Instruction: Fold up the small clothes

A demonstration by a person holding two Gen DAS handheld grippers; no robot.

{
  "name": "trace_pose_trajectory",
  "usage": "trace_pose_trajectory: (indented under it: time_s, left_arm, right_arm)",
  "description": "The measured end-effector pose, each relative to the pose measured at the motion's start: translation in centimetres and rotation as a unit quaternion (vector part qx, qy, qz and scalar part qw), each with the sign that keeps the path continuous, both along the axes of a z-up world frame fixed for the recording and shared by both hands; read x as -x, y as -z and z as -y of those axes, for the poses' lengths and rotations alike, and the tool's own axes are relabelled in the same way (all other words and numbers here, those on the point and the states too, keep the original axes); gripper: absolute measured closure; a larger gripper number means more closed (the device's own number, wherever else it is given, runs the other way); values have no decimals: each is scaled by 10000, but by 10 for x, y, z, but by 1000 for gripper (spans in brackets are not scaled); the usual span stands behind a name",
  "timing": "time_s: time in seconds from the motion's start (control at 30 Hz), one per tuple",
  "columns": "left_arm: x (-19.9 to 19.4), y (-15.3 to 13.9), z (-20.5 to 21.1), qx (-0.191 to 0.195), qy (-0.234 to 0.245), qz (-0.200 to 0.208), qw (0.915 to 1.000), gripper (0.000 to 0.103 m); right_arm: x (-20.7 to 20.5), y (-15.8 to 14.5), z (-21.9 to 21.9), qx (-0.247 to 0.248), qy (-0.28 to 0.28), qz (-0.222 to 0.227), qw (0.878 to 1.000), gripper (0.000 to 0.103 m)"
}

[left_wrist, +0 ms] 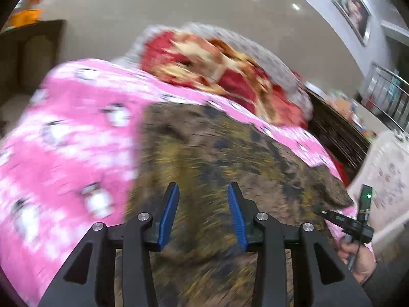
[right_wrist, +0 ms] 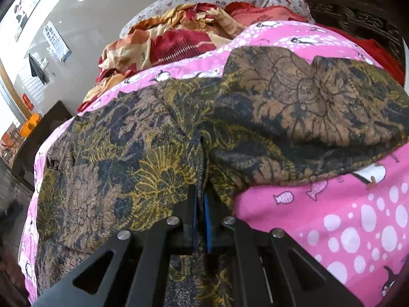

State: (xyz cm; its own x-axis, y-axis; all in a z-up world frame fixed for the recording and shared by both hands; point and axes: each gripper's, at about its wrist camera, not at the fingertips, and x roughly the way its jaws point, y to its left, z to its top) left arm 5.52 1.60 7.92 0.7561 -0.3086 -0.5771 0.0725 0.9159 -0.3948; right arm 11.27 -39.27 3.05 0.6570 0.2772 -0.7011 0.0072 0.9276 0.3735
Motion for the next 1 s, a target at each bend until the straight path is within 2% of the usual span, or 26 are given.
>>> trace_pose_trajectory:
  time_s: [0.07,0.1,0.13,0.17,0.2,0.23,0.27,0.37,0.43,0.47,0.53,0.57,0.6,0.63,0.73,0.83,0.9,1.0]
  left_arm:
    - [-20,14,9,-353,-138,-201,9991,98]
    - [-29,28,8,-602,-354,-379,9968,99]
    - [-36,48,0,-649,-611,-673,9937,101]
    - [-39,68,-10,-487,-678,-896,9925,103]
    - [-35,69,-17,-241,-727,-805,9938,103]
    - [-32,62,-21,-163,-806,-775,9936,103]
    - [-31,56,-22,-141,-850,-762,9934,103]
    - [-30,23,-22,-152,-916,-295,9952,103]
    - [-48,8,-15,-242,-839,-128,9961,101]
    - [-58,8,-13,-318,-808,-154,9961,100]
    - [-89,29,-10,-663,-726,-561,9936,100]
    - [-104,48,-12,-879,-729,-922,9892,101]
    - [-112,57,-17,-865,-655,-1020,9889,102]
    - [-112,55,-21,-773,-613,-885,9912,102]
    - [-98,38,-27,-756,-725,-835,9910,102]
    - [-58,16,-29,-518,-821,-424,9944,98]
    - [-32,18,-24,-373,-662,-375,9964,96]
    - [-10,36,-8,-545,-406,-489,9965,96]
  right_arm:
    - [-2,3,2,-86,14,-58,9999,98]
    - [-2,3,3,-114,17,-57,9999,98]
    - [-2,3,3,-121,15,-51,9999,98]
    - [-2,4,4,-125,14,-54,9999,98]
    - [-2,4,4,-143,11,-60,9999,98]
    - [-3,4,4,-153,11,-68,9999,98]
    - [-2,4,4,-172,9,-70,9998,98]
    - [-3,4,4,-197,14,-74,9998,98]
    - [-3,4,5,-198,13,-74,9998,98]
    - [-3,4,5,-203,13,-75,9998,98]
    - [-3,4,5,-210,13,-74,9998,98]
    - [-3,4,5,-225,12,-76,9997,98]
    - [-3,4,5,-244,11,-74,9997,98]
    - [-3,4,6,-258,7,-69,9996,98]
    - [-2,4,5,-250,7,-72,9997,98]
    - [-2,4,4,-232,18,-71,9997,97]
    - [-2,3,2,-155,27,-74,9998,95]
    - [6,-11,1,54,172,25,9998,84]
